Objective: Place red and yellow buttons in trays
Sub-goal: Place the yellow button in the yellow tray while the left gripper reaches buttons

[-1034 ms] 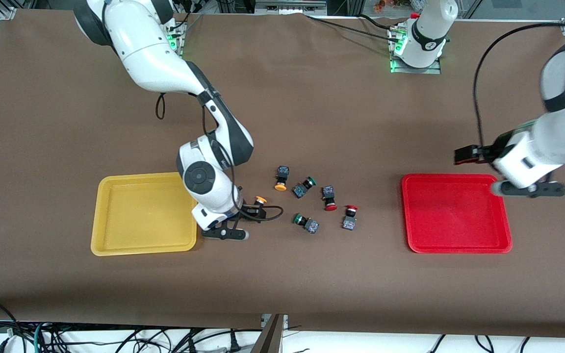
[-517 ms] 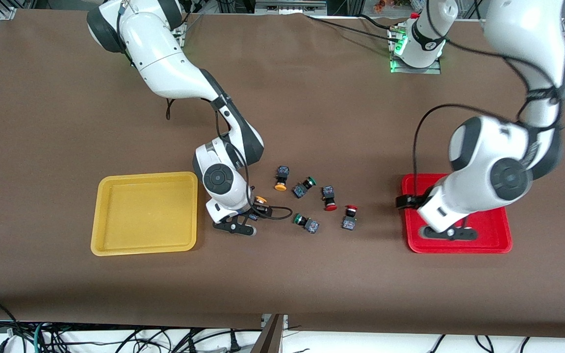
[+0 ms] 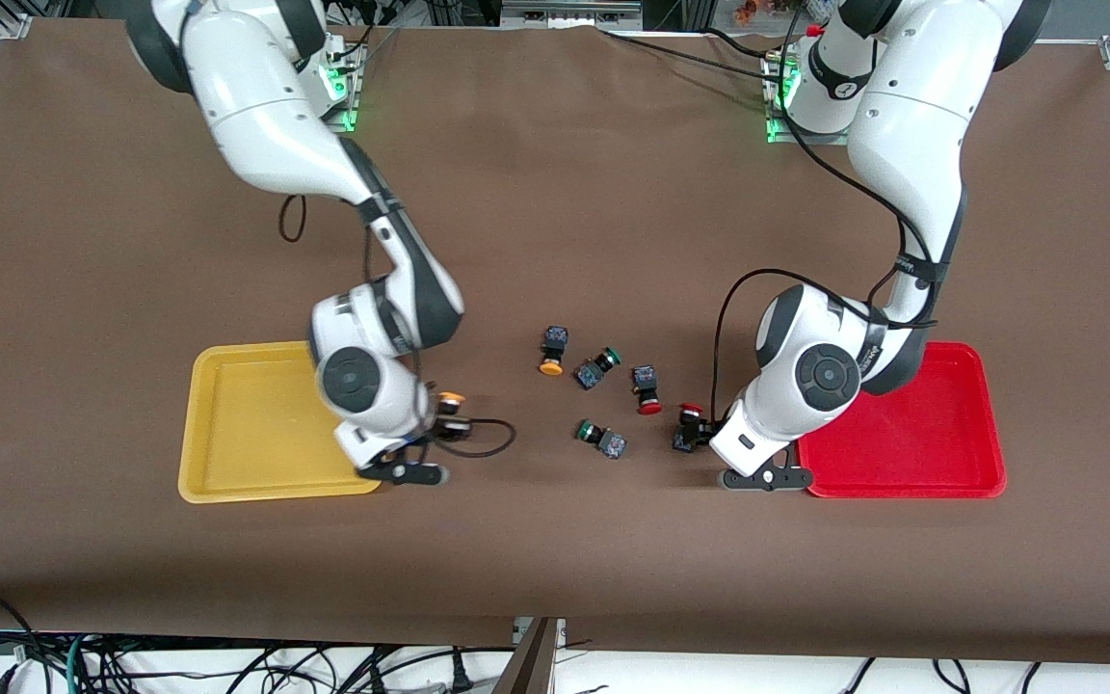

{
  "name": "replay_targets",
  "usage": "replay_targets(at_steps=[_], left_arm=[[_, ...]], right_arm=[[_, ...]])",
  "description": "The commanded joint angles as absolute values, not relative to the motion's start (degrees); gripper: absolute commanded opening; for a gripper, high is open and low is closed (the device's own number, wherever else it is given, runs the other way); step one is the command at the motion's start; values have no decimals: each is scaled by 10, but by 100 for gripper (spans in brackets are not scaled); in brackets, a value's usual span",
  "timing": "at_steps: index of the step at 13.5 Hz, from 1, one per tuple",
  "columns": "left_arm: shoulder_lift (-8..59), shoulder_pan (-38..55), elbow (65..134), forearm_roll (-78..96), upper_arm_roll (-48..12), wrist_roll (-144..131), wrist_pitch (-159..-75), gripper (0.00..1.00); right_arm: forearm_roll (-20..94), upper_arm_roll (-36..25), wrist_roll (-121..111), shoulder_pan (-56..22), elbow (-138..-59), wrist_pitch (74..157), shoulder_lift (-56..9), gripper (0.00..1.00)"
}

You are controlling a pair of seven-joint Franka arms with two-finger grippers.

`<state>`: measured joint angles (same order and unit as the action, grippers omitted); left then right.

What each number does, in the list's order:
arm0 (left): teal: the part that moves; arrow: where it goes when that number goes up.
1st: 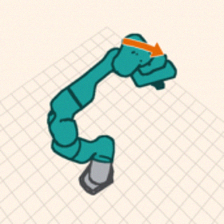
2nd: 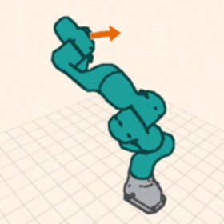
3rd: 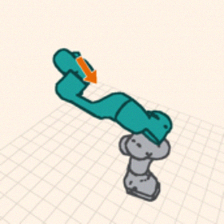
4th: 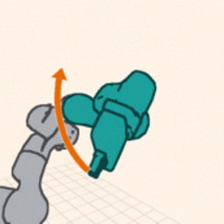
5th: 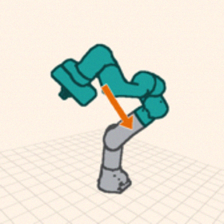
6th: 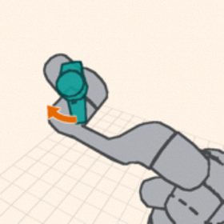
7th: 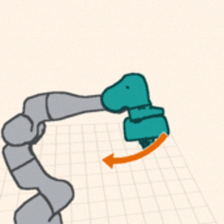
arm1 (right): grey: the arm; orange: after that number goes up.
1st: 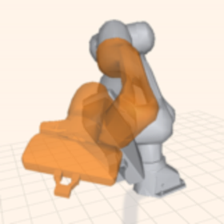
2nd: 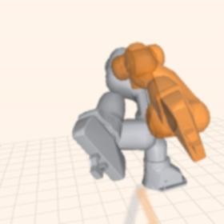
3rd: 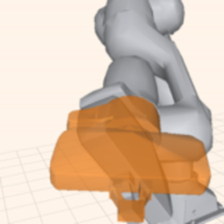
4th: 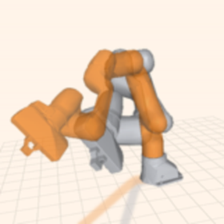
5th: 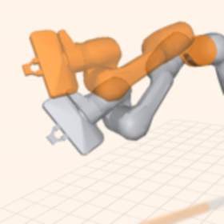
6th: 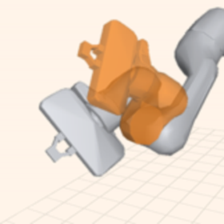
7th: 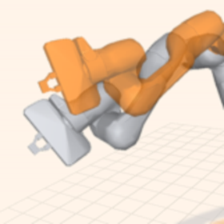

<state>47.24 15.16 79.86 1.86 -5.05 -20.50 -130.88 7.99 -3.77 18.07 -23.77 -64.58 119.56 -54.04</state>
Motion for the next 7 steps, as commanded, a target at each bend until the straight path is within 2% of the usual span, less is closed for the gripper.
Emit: replay_targets(at_steps=[1, 3, 4, 5, 7], left_arm=[[498, 164, 783, 6, -46, -223, -1350, 100], [511, 173, 783, 5, -45, -233, -1371, 100], [516, 182, 783, 4, -41, -242, -1372, 100], [518, 191, 783, 4, -39, -246, -1372, 100], [519, 199, 783, -4, -33, -246, -1372, 100]], right_arm=[[75, -37, 44, -174, -684, 1173, -508, 20], [76, -47, -32, -144, -700, 1172, -508, 26], [77, -47, -41, -132, -707, 1175, -508, 49], [78, -47, -42, -129, -712, 1179, -509, 97], [83, -41, -24, -135, -707, 1172, -499, 100]])
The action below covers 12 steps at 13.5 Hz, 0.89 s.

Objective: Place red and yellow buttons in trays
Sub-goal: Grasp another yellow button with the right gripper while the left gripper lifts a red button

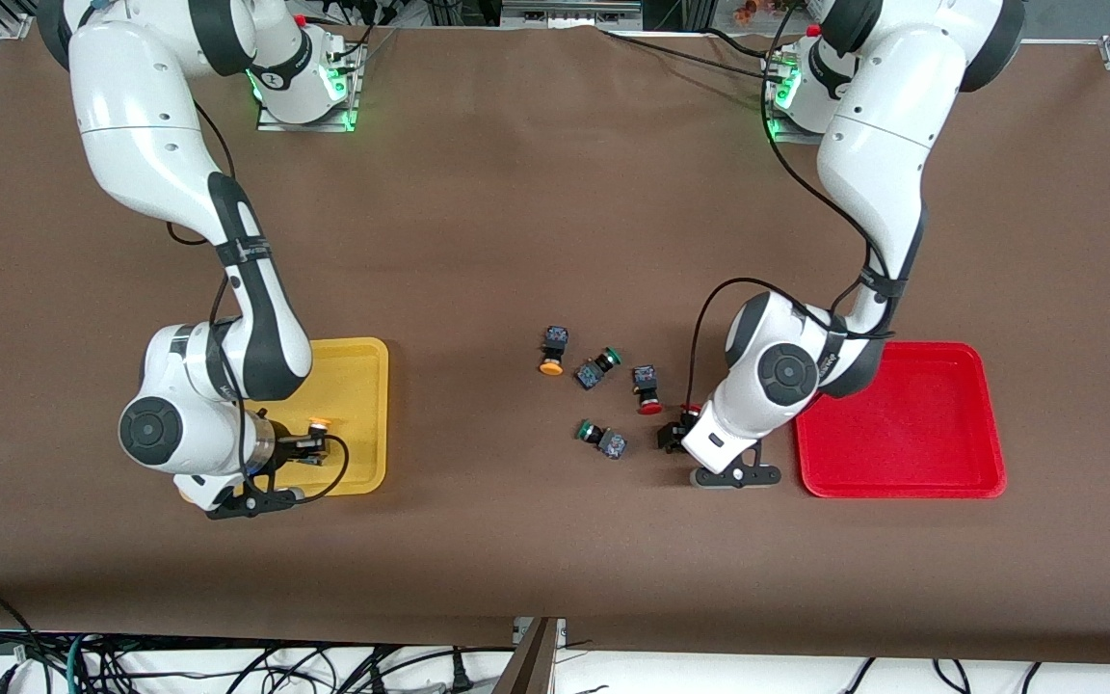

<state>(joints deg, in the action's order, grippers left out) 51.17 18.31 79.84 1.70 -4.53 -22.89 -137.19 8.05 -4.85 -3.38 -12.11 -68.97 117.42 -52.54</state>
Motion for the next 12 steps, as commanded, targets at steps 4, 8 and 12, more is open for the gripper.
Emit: replay_targets(at_steps=[4, 8, 12], left_arm=[[516, 207, 788, -75, -32, -246, -1368, 41], [510, 193, 789, -77, -32, -244, -1364, 0], [472, 148, 787, -74, -38, -209, -1312, 0]], right_arm=[[81, 4, 136, -180, -681, 1157, -483, 100], [79, 29, 361, -286, -678, 1173, -491, 100], [83, 29, 472, -343, -691, 1214, -504, 100]])
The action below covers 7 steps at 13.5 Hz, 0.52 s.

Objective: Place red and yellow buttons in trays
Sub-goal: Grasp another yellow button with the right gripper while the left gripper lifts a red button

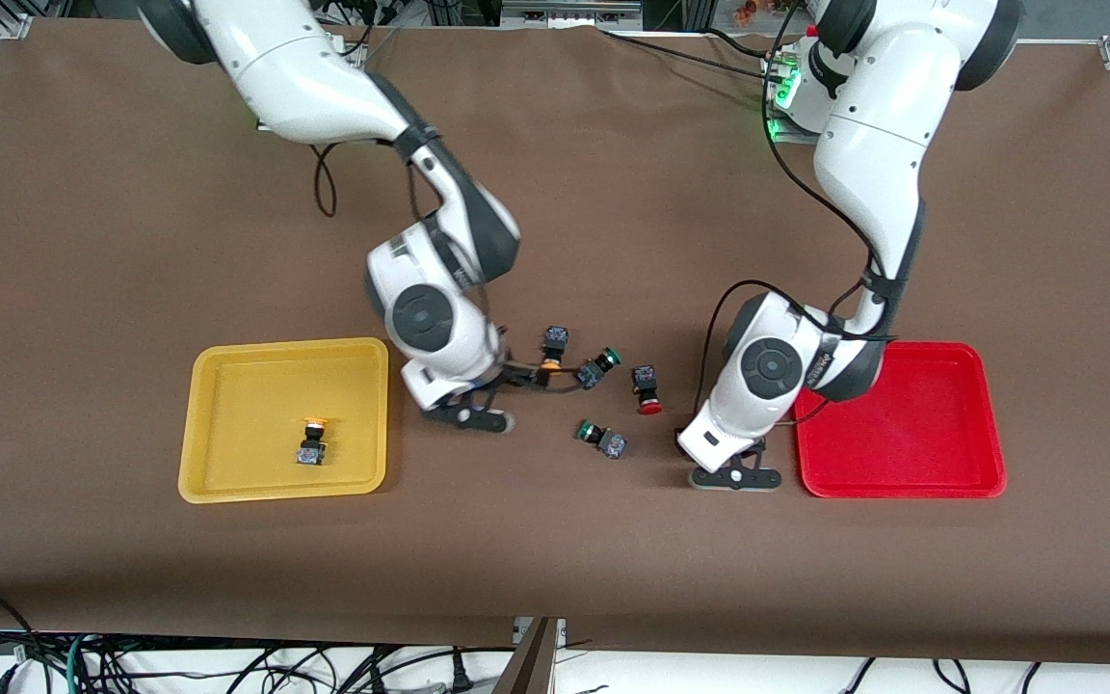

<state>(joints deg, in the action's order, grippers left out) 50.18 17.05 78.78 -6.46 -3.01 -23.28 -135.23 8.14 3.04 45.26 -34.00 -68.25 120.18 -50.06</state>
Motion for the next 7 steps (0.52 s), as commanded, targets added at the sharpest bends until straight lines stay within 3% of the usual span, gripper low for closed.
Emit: replay_targets(at_steps=[1, 4, 7], left_arm=[[455, 135, 788, -70, -38, -175, -1294, 0], [415, 57, 791, -68, -52, -53, -1224, 0], [391, -31, 827, -65, -78, 50, -1208, 0]], right_arm=[[83, 29, 474, -352, -701, 1221, -504, 100], [84, 29, 489, -379, -743, 1245, -504, 100], [84, 28, 506, -393, -769, 1284, -508, 99]])
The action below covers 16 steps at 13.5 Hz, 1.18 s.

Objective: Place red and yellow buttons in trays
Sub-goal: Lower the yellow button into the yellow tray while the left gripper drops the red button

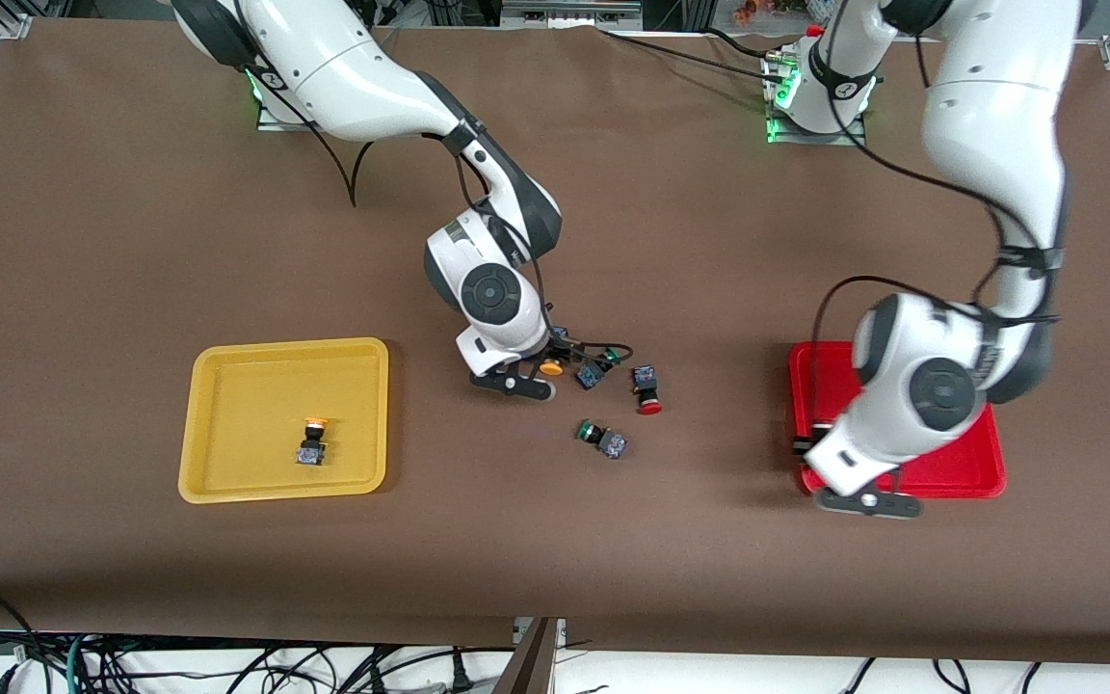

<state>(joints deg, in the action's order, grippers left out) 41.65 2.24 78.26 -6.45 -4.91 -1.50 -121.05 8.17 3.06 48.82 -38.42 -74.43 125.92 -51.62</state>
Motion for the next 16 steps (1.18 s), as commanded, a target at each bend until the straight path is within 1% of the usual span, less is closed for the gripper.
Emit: replay_targets(at_steps=[1, 2, 4, 7, 8, 9, 11, 12, 13, 14, 15, 16], left_arm=[[385, -57, 842, -64, -82, 92, -1210, 0], [381, -84, 856, -64, -84, 125, -1211, 0], [378, -146, 881, -64, -111, 160, -1213, 0], [379, -185, 903, -71, -114, 176, -1229, 1], [379, -202, 922, -73, -114, 184, -1247, 1], [380, -213, 942, -72, -114, 193, -1272, 1], [378, -230, 987, -72, -116, 195, -1321, 1], [378, -233, 998, -72, -115, 195, -1332, 4], [381, -238, 1004, -72, -115, 195, -1338, 11], [383, -238, 1004, -71, -116, 194, -1341, 32], [383, -236, 1002, -69, -117, 190, -1340, 58], [381, -232, 996, -66, -120, 185, -1336, 93]], right_arm=[[84, 29, 506, -395, -771, 1286, -510, 95], [84, 29, 506, -395, -771, 1284, -510, 85], [83, 27, 504, -392, -771, 1281, -510, 56], [81, 24, 491, -383, -772, 1277, -506, 18], [76, 19, 485, -375, -770, 1258, -500, 11], [76, 14, 463, -362, -766, 1226, -489, 7], [76, 14, 389, -320, -766, 1174, -462, 7], [75, 10, 336, -295, -766, 1146, -451, 7], [75, 0, 274, -270, -767, 1113, -444, 8], [74, -15, 216, -254, -768, 1086, -436, 8], [74, -43, 165, -248, -772, 1076, -429, 8], [76, -67, 116, -248, -780, 1072, -427, 8]])
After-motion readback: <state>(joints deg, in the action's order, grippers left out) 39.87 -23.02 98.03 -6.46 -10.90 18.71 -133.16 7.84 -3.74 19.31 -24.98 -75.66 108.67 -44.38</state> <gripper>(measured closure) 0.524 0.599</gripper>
